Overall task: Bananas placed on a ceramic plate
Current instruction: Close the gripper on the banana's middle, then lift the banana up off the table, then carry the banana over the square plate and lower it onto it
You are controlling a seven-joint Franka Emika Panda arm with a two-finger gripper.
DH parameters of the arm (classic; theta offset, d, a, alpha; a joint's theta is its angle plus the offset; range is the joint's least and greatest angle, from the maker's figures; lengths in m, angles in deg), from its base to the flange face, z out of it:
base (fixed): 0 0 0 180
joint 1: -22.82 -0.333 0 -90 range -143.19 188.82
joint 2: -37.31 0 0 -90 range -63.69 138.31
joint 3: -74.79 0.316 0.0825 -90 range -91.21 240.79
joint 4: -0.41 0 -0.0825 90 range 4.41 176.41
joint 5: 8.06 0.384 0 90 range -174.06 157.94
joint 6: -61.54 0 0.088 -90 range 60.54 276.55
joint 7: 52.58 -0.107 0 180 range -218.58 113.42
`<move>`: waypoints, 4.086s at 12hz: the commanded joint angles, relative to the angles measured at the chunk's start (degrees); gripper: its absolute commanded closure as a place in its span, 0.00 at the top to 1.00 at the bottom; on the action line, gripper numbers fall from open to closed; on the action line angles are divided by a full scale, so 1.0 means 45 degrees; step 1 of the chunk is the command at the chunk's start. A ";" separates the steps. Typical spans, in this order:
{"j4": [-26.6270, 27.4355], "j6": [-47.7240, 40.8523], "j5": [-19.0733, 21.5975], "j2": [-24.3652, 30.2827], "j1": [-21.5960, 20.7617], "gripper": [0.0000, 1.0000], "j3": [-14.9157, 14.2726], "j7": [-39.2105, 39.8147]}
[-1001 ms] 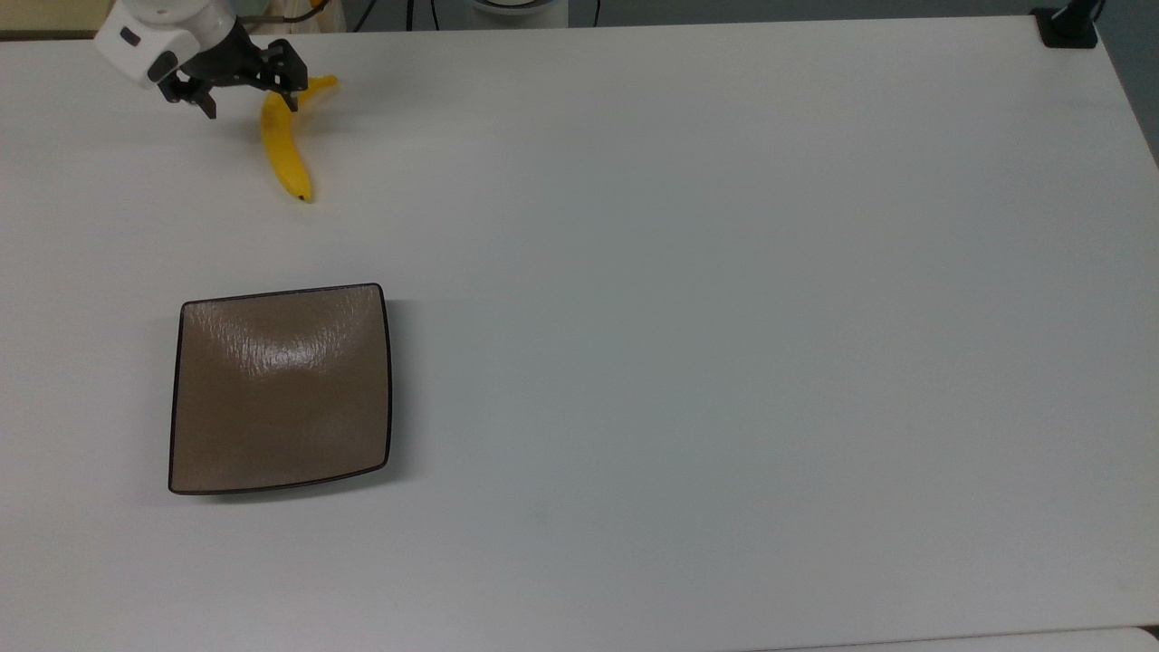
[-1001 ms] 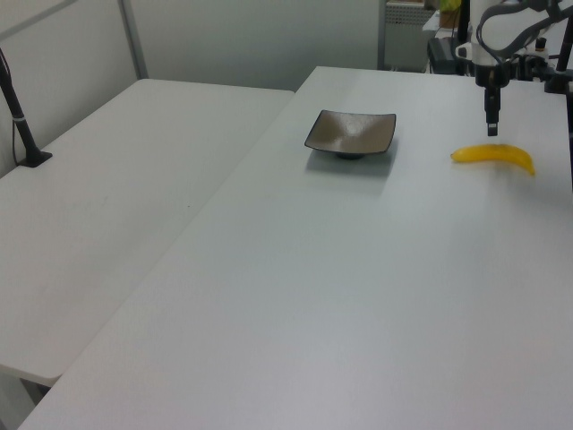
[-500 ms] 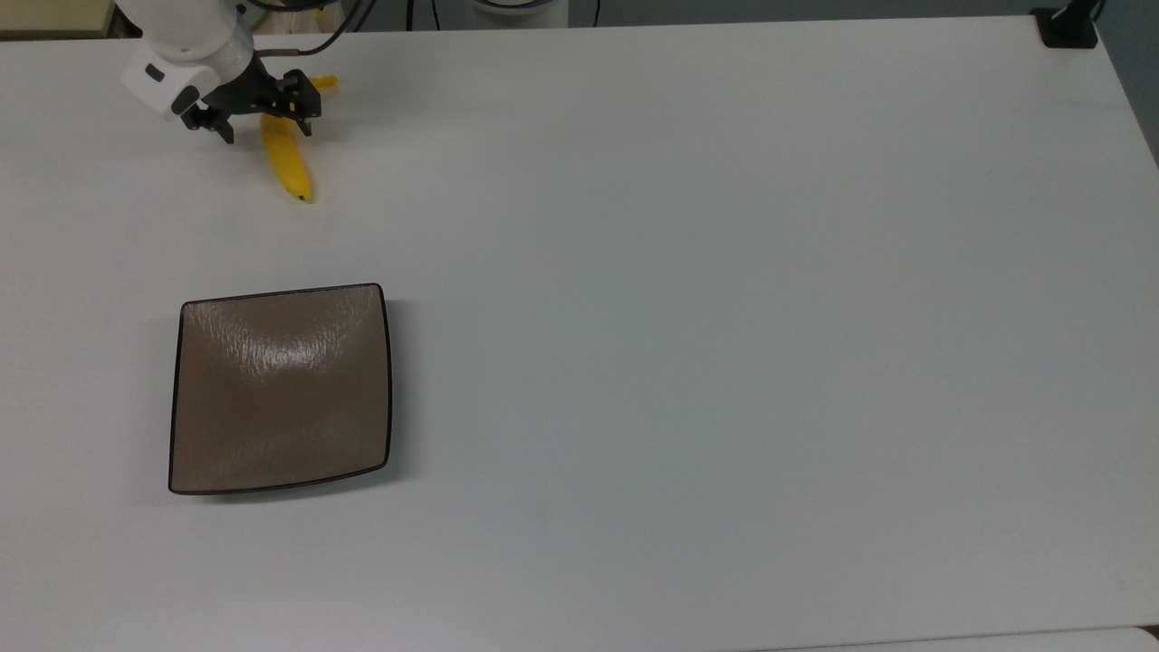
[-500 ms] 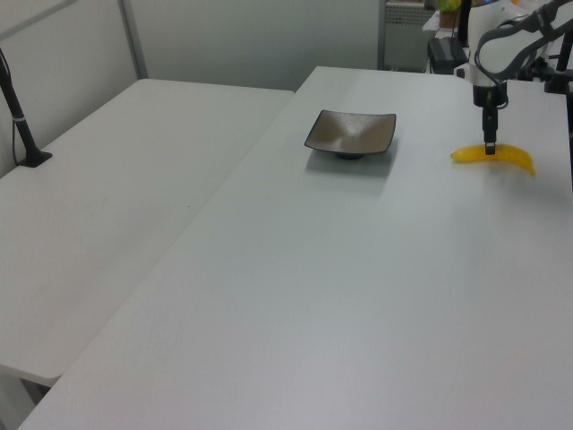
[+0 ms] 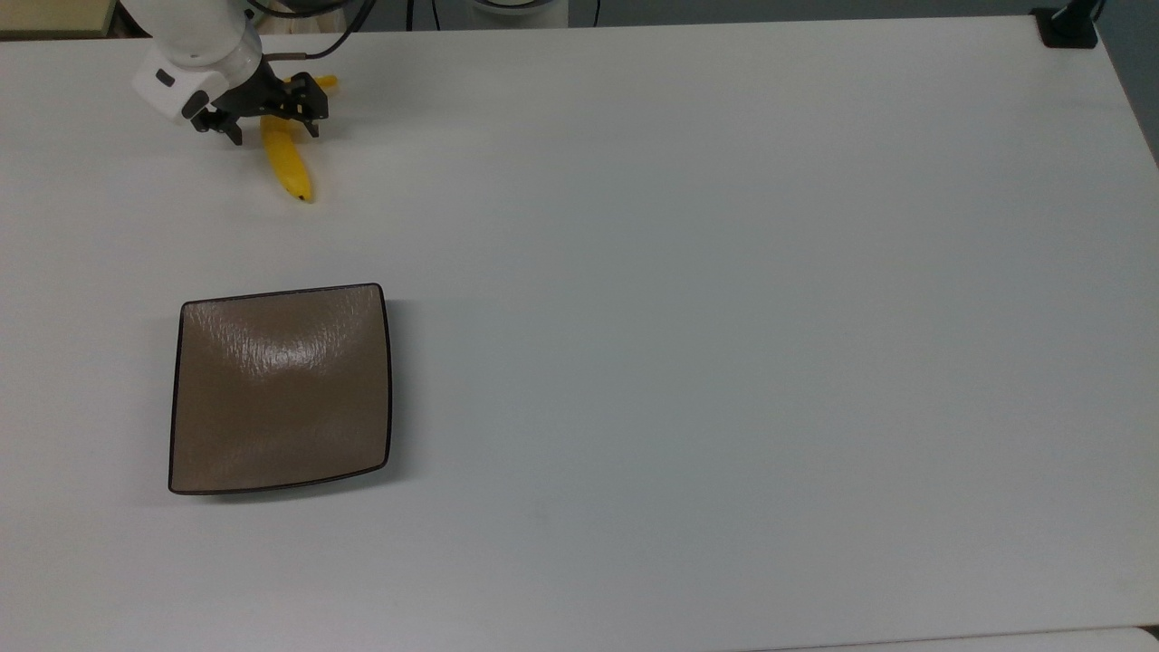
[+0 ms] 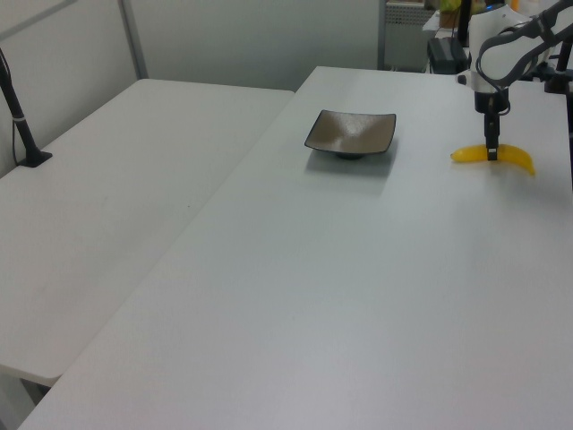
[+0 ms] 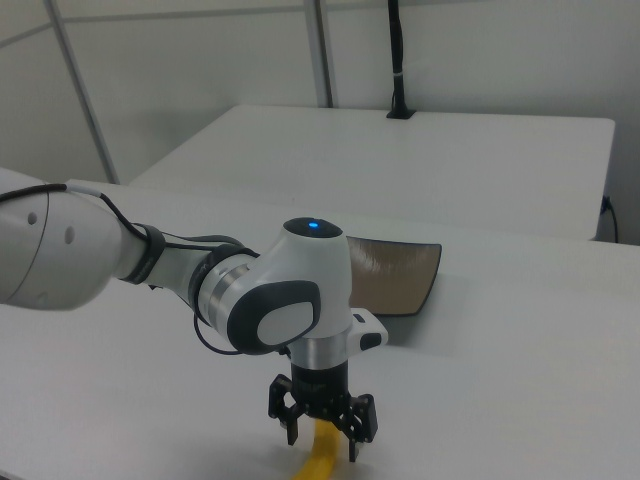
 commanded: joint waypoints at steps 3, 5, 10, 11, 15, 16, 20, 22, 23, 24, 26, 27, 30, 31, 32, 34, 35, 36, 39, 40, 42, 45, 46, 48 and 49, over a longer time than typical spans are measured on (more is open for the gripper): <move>0.0362 0.0394 -0.0159 0.0155 0.0025 0.96 0.0032 -0.0034; 0.0362 0.0394 -0.0159 0.0135 0.0025 0.87 0.0032 -0.0034; 0.0362 0.0336 -0.0159 0.0154 0.0025 0.45 0.0032 -0.0034; 0.0362 0.0278 -0.0159 0.0174 0.0025 0.32 0.0032 -0.0034; 0.0284 0.0180 -0.0159 0.0329 0.0025 0.00 0.0032 -0.0034; 0.0187 0.0044 -0.0159 0.0446 0.0025 0.00 0.0032 -0.0053; -0.1565 -0.2157 0.0015 0.0662 -0.0209 0.00 0.0032 -0.0053; -0.3379 -0.4088 0.0075 0.0604 -0.0384 0.00 0.0052 -0.0034; -0.4181 -0.4968 0.0133 0.0623 -0.0405 0.01 0.0071 -0.0034; -0.4788 -0.5537 0.0211 0.0623 -0.0463 0.01 0.0091 -0.0014; -0.6563 -0.6517 0.0290 0.0545 -0.0678 0.01 0.0091 0.0044; -0.7287 -0.6616 0.0425 0.0526 -0.0794 0.01 0.0091 0.0044; -0.8056 -0.6365 0.1711 0.0428 -0.0854 0.01 0.0071 -0.0285; -0.8056 -0.5938 0.2335 0.0370 -0.0815 0.01 0.0091 -0.0616; -0.8017 -0.4928 0.3192 0.0350 -0.0718 0.01 0.0071 -0.0852; -0.8017 -0.3070 0.4854 -0.0194 -0.0678 0.01 0.0071 -0.0932; -0.8017 -0.2077 0.5556 -0.0564 -0.0678 0.01 0.0052 -0.1029; -0.8017 -0.1023 0.5969 -0.0955 -0.0775 0.01 0.0052 -0.1204; -0.8017 0.1108 0.6266 -0.1932 -0.0951 0.01 0.0090 -0.1888; -0.7998 0.1755 0.6286 -0.2341 -0.1222 0.01 0.0091 -0.1909; -0.8017 0.2655 0.6286 -0.3162 -0.1458 0.01 0.0091 -0.1909; -0.7997 0.3926 0.7180 -0.4042 -0.1868 0.01 0.0091 -0.1889; -0.8017 0.4297 0.7281 -0.4277 -0.2024 0.01 0.0091 -0.1889; -0.7959 0.4651 0.7302 -0.4551 -0.2143 0.01 0.0110 -0.1889; -0.7939 0.4710 0.7302 -0.4630 -0.2143 0.01 0.0110 -0.1889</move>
